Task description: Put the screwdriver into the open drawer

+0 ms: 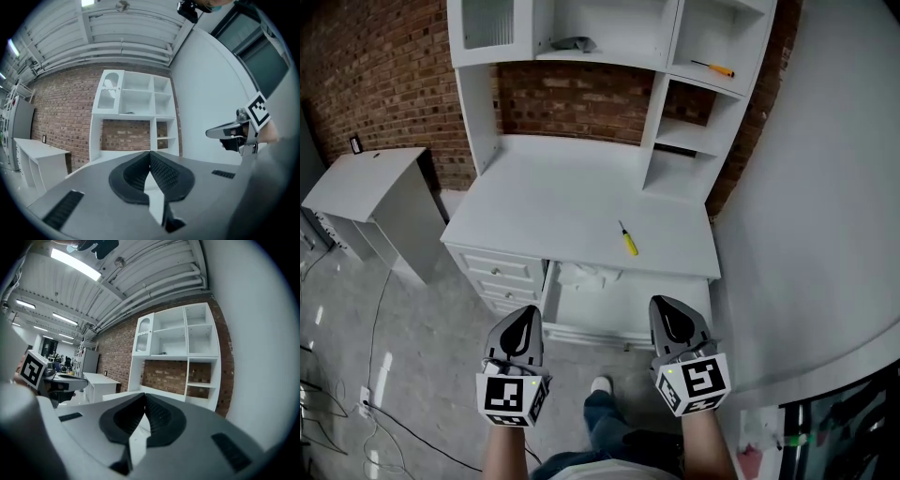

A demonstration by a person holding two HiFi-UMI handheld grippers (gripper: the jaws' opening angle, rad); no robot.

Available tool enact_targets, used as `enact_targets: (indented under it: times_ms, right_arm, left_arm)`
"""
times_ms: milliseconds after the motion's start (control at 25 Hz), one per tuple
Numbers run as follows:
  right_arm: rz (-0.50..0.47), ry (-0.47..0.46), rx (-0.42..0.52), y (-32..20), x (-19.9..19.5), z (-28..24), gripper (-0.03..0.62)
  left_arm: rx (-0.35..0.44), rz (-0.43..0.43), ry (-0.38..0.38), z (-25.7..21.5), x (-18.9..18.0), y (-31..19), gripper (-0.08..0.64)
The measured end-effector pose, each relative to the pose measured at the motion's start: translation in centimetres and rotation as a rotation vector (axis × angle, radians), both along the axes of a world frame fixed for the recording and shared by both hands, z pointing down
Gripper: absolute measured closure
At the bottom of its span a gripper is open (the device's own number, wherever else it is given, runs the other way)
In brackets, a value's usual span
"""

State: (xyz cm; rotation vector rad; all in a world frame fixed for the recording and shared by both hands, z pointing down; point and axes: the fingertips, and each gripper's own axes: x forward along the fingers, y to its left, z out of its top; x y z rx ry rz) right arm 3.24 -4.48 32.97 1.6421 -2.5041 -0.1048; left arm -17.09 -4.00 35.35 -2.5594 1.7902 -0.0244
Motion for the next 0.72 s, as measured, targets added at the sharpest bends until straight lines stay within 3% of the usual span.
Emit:
enact_targets:
  times_ms: [240,520,720]
  right_arm:
    - [0.004,-0.033,-0.060,-9.7,3.0,1.1,0.572]
    - [-0.030,-0.068,-0.146,-18.5,5.0,3.9,0.323]
    - [-0.038,-0.027,-0.304,-24.3,5.9,8.4,0.308]
  left_arm:
    - [-0.022,-0.011,-0.015,0.4,2.3,-9.6,0.546]
    - [-0.073,-0.021,0.001,1.5,4.5,-18.3,0.546]
    - [-0.095,-0.021,-0.018,2.4,5.8,-21.7,0.546]
